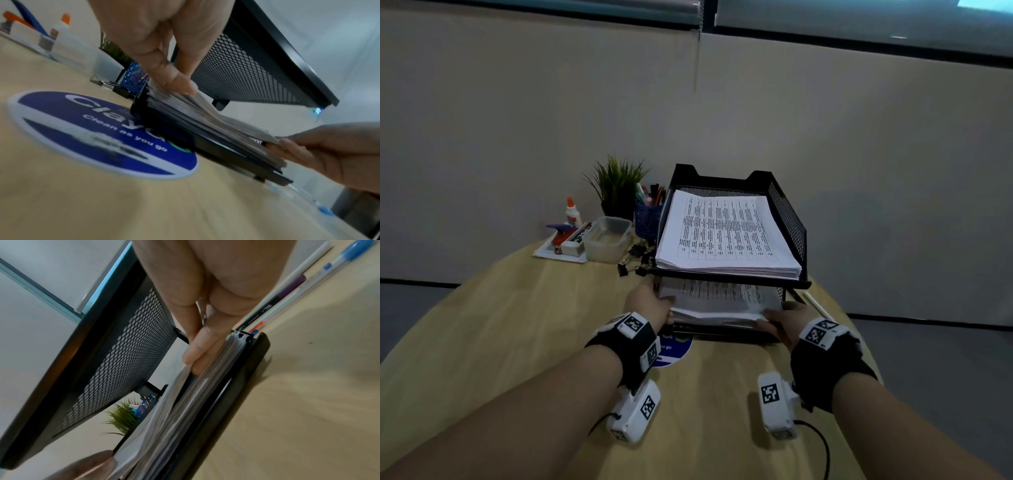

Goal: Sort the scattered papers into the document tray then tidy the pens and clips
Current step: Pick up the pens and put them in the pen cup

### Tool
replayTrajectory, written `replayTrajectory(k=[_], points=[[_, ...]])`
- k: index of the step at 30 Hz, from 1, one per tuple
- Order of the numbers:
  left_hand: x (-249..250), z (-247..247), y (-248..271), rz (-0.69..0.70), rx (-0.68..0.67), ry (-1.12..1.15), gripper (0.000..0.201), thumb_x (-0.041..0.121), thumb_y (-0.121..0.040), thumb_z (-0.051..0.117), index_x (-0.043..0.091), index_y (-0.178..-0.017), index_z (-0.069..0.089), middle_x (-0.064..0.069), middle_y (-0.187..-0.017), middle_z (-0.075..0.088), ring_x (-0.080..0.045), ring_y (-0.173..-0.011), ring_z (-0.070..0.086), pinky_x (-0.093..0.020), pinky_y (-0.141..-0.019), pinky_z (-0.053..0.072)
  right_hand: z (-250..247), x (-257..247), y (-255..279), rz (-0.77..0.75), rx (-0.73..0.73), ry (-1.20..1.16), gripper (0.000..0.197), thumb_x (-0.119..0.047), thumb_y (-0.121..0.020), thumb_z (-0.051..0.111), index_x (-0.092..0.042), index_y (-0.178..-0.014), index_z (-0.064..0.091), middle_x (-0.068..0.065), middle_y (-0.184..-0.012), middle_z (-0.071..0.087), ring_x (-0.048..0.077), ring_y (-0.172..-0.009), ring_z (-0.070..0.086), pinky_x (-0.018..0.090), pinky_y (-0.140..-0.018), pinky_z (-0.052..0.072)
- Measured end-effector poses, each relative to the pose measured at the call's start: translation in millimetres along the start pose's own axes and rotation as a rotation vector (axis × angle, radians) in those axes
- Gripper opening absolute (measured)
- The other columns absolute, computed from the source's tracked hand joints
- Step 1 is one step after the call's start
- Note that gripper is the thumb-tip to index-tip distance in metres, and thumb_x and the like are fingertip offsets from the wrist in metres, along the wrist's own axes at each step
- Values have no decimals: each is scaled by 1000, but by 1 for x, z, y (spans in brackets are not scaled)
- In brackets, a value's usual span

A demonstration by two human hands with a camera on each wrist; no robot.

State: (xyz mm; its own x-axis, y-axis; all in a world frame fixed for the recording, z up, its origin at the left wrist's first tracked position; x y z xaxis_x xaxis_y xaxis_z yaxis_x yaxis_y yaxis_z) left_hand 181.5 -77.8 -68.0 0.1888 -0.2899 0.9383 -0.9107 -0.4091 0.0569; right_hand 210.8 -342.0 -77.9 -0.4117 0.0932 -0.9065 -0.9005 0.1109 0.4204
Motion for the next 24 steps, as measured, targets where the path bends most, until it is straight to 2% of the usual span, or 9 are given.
replayTrajectory(k=[2,5,10,12,14,16,19,22,24], points=[[5,-4,1,56,38,15,21,2,-87,59,8,-107,56,-3,-76,61,-22,-52,62,-32,-56,59,1,-2,-4,-47,6,65,36,9,-85,58,12,-120,49,25,-109,58,27,-81,60,33,-75,58],[1,-4,4,54,-6,6,17,6,-87,61,4,-104,64,-7,-80,66,-22,-57,62,-34,-62,59,-1,-2,-6,-52,16,283,20,-6,-77,74,0,-90,60,16,-96,68,25,-80,66,40,-85,55],[1,-1,10,176,-142,-557,43,38,-87,62,18,-125,60,-7,-123,50,-22,-100,60,-23,-84,46,-2,-3,1,-33,130,410,26,-8,-78,74,-2,-73,49,19,-68,61,28,-55,58,37,-56,55],[4,0,15,170,-165,-618,44,38,-91,55,20,-131,55,-11,-129,42,-26,-107,57,-21,-87,42,-4,-3,4,-67,167,479,39,-18,-69,79,-3,-84,47,22,-75,63,33,-61,63,46,-65,56],[6,0,22,140,-180,-643,45,35,-93,51,19,-135,50,-14,-131,38,-29,-109,55,-23,-91,43,-8,5,-5,-91,131,573,50,-25,-68,79,-10,-97,42,19,-96,61,35,-88,66,48,-81,55],[6,1,32,118,-199,-688,44,33,-92,52,20,-134,50,-15,-129,38,-31,-111,53,-29,-96,45,-5,-5,26,-110,129,606,41,-23,-71,75,-12,-93,42,18,-100,62,34,-89,65,45,-82,55],[13,-3,56,109,-209,-713,36,29,-90,55,18,-123,58,-13,-123,43,-31,-111,51,-30,-95,44,-7,-7,66,-148,95,640,21,-18,-82,66,-13,-82,46,21,-88,65,30,-68,62,38,-62,53],[20,-3,85,128,-274,-666,10,23,-86,58,25,-92,65,-5,-103,55,-25,-105,58,-27,-82,46,-17,-1,93,-137,76,731,16,-19,-83,66,-13,-74,53,14,-78,67,30,-70,68,41,-68,58],[20,1,105,120,-330,-624,11,20,-85,58,21,-88,69,-2,-105,63,-22,-102,60,-29,-82,50,-25,5,106,-100,54,816,18,-20,-84,65,-15,-71,54,7,-73,65,25,-72,68,36,-74,58]])
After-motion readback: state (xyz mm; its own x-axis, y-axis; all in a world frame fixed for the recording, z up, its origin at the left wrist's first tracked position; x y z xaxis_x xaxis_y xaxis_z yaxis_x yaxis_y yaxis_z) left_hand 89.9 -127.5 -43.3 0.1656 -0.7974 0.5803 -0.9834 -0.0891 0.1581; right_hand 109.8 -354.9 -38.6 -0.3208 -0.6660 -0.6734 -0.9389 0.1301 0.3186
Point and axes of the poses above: each hand's wrist, its own y-axis away from the middle knuckle, its own z-axis out of the palm, x = y × z, the point moved 5 cm from there along -y, towards the middle knuckle
